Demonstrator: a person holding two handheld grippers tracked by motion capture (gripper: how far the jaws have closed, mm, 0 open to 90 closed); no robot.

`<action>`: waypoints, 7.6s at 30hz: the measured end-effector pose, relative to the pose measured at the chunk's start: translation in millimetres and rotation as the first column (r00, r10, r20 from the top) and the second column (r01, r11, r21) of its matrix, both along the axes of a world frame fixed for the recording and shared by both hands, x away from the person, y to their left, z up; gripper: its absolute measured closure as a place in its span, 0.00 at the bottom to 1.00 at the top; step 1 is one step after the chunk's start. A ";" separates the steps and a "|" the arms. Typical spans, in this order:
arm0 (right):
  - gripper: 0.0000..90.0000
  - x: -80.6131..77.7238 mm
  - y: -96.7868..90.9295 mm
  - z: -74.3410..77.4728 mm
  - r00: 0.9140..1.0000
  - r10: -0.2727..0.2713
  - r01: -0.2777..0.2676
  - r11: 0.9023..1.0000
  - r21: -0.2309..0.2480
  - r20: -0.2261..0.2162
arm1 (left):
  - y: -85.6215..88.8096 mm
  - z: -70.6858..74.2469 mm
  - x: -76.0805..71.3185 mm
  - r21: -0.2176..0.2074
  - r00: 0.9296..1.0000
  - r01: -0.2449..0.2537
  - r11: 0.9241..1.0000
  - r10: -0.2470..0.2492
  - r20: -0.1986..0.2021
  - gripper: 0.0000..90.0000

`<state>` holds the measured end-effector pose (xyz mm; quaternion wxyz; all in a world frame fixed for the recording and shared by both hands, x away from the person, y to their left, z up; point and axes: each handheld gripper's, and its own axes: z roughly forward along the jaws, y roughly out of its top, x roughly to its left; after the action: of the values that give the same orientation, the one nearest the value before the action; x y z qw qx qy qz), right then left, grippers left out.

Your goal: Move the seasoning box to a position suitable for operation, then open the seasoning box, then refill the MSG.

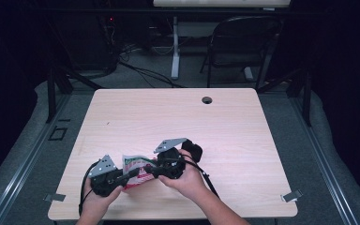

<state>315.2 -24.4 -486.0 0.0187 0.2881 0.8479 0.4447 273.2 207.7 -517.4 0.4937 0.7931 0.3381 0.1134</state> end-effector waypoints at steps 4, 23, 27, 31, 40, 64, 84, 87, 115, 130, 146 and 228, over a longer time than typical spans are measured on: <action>0.82 2.5 1.4 -1.9 1.000 0.005 -0.006 1.000 -0.015 -0.009 | -1.0 -0.5 -0.1 -0.001 1.000 0.004 1.000 -0.004 0.000 0.94; 0.99 10.2 3.9 0.3 0.996 0.037 -0.043 0.996 -0.072 -0.082 | 1.9 -8.0 5.7 0.022 1.000 0.013 1.000 -0.013 0.012 0.64; 1.00 12.2 3.9 2.0 0.996 0.045 -0.052 0.995 -0.083 -0.080 | 3.8 -15.7 9.2 0.048 0.998 -0.001 0.999 -0.002 0.060 0.52; 1.00 14.6 3.6 2.5 0.995 0.051 -0.058 0.995 -0.081 -0.089 | 6.2 -23.5 10.1 0.040 0.998 -0.003 0.999 0.000 0.067 0.48; 1.00 17.3 3.0 3.4 0.994 0.054 -0.062 0.995 -0.082 -0.092 | 5.1 -39.5 14.4 0.075 1.000 0.014 0.997 -0.015 0.019 0.41; 1.00 17.4 1.5 2.4 0.994 0.045 -0.052 0.996 -0.073 -0.099 | -5.2 -69.1 24.9 0.137 0.995 0.034 0.990 -0.020 -0.101 0.24; 1.00 15.6 2.0 1.2 0.994 0.042 -0.050 0.996 -0.073 -0.098 | -14.0 -70.9 26.8 0.205 0.995 0.014 0.979 0.006 -0.098 0.39; 1.00 15.7 1.9 1.4 0.994 0.040 -0.048 0.996 -0.071 -0.100 | -14.2 -70.5 26.5 0.222 0.996 0.013 0.975 0.006 -0.086 0.43; 1.00 10.5 0.3 15.0 0.998 0.040 -0.043 0.997 -0.057 -0.048 | -18.1 -56.5 18.7 0.257 0.999 -0.044 0.965 0.037 0.032 0.55; 1.00 2.3 -12.5 35.0 0.999 0.046 -0.045 0.997 -0.064 0.018 | -29.5 -37.2 17.3 0.275 0.996 -0.047 0.960 0.022 0.092 0.56; 1.00 8.0 -44.4 42.1 0.997 -0.012 0.013 1.000 -0.018 0.075 | -57.1 -18.1 39.1 0.353 0.985 -0.038 0.935 -0.024 0.170 0.56; 0.73 5.7 -98.0 51.1 0.994 -0.092 0.085 0.990 0.116 0.052 | -62.1 -4.8 31.2 0.532 0.886 -0.237 0.813 -0.043 0.462 0.62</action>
<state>321.0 -122.4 -434.9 0.0461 0.3132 0.8068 0.4988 304.4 145.6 -522.2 0.2897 0.8368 0.2046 0.4171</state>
